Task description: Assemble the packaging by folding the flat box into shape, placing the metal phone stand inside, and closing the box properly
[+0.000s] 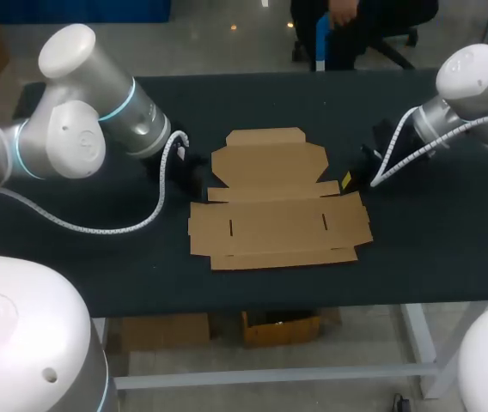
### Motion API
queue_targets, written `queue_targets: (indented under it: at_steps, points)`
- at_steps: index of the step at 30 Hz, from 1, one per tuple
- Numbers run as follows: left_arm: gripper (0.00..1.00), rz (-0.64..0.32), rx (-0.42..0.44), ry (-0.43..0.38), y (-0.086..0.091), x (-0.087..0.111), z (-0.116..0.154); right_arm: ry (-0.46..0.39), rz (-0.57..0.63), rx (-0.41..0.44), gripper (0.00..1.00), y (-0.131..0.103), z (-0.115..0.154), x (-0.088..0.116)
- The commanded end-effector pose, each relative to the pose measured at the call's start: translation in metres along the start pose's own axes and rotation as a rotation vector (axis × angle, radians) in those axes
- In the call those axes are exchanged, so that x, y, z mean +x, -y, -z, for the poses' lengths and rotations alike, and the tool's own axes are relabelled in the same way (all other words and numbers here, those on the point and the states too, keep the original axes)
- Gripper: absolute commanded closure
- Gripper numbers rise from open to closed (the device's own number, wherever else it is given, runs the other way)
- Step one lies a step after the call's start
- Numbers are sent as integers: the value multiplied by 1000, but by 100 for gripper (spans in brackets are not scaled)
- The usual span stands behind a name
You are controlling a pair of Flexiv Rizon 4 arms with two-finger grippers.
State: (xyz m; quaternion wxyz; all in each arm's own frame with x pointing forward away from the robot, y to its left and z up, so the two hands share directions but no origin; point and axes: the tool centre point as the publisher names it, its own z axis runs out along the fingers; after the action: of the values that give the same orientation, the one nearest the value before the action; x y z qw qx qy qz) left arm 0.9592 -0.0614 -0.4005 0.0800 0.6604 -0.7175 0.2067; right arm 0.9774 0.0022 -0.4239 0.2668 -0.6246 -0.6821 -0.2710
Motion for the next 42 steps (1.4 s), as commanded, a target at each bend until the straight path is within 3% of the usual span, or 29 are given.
queue_targets:
  at_steps: [1,20,42]
  points:
    - [100,0,-3,-4,2,0,-4,0,-2,9,100,-4,-3,-2]
    - [100,-3,16,-30,-8,3,-12,-5,0,10,100,-9,-10,0]
    - [100,-1,6,-51,-5,1,-17,2,-7,5,100,-9,-18,1]
